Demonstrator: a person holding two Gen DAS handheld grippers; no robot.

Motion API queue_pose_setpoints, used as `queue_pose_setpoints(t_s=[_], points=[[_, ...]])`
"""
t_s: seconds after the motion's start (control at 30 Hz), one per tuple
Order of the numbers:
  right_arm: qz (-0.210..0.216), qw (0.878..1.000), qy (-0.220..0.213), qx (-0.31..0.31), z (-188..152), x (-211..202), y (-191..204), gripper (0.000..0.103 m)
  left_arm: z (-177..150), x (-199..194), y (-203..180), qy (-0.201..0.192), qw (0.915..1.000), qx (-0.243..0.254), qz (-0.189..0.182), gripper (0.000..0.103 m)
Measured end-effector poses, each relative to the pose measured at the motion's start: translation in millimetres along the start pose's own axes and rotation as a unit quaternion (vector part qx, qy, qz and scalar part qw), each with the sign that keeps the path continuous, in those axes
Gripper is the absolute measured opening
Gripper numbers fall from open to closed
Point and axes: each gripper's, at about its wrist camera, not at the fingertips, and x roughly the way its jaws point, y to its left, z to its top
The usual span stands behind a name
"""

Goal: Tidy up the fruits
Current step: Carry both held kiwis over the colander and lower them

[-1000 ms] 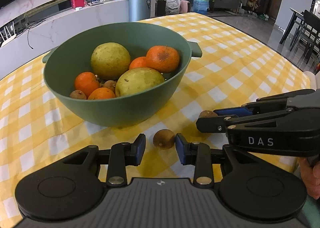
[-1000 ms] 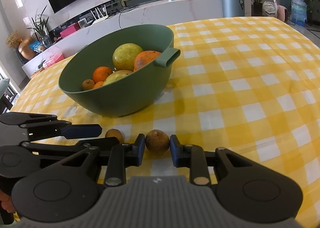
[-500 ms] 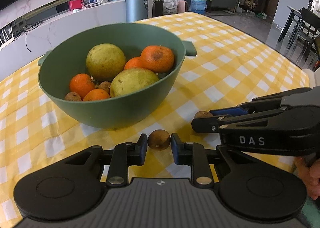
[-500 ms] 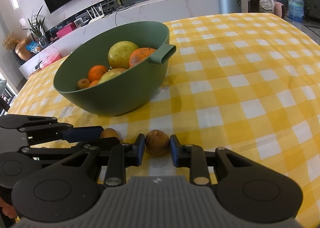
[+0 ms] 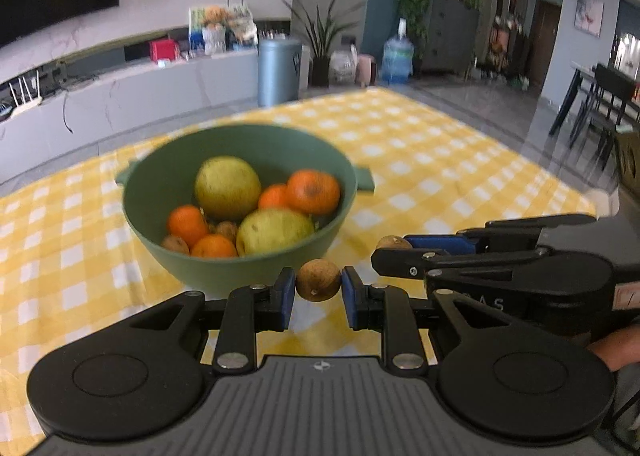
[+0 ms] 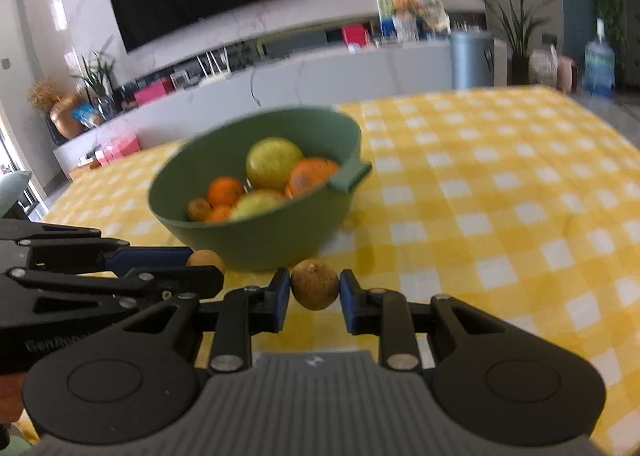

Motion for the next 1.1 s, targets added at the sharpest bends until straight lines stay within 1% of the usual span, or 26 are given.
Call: queue_pose_setpoints(t_s=[0.13,0.23,0.3,0.43,0.63,0.73,0.83,0.9,0.97,1.1], points=[[0.0,0.999,-0.044,-0.018,5,-13,5,0.023,8,-13,4,-0.041,0.999,-0.015,0.003,0.028],[0.003,0.997,-0.067,-0.028,9,-18,8,0.023,15,-20,10,-0.072,0.9969,-0.029,0.014,0.028],[0.003,0.996,-0.079,-0.037,13,-20,11,0.023,19,-24,15,-0.091,0.9947,-0.036,0.03,0.028],[0.01,0.995,-0.09,-0.048,21,-18,17,0.023,27,-25,23,-0.109,0.9916,-0.05,0.048,0.028],[0.025,0.991,-0.107,-0.071,39,-9,30,0.023,35,-18,39,-0.118,0.9866,-0.069,0.088,0.028],[0.029,0.99,-0.114,-0.081,48,-2,35,0.023,35,-16,49,-0.117,0.9837,-0.083,0.108,0.028],[0.031,0.988,-0.119,-0.09,56,6,40,0.023,37,-12,55,-0.114,0.981,-0.086,0.131,0.028],[0.032,0.988,-0.118,-0.097,61,12,43,0.023,38,-8,57,-0.113,0.9793,-0.086,0.145,0.028],[0.034,0.987,-0.115,-0.104,65,19,45,0.023,40,-4,58,-0.109,0.9791,-0.085,0.149,0.028],[0.036,0.987,-0.091,-0.125,69,35,51,0.023,41,7,60,-0.094,0.9796,-0.072,0.162,0.028]])
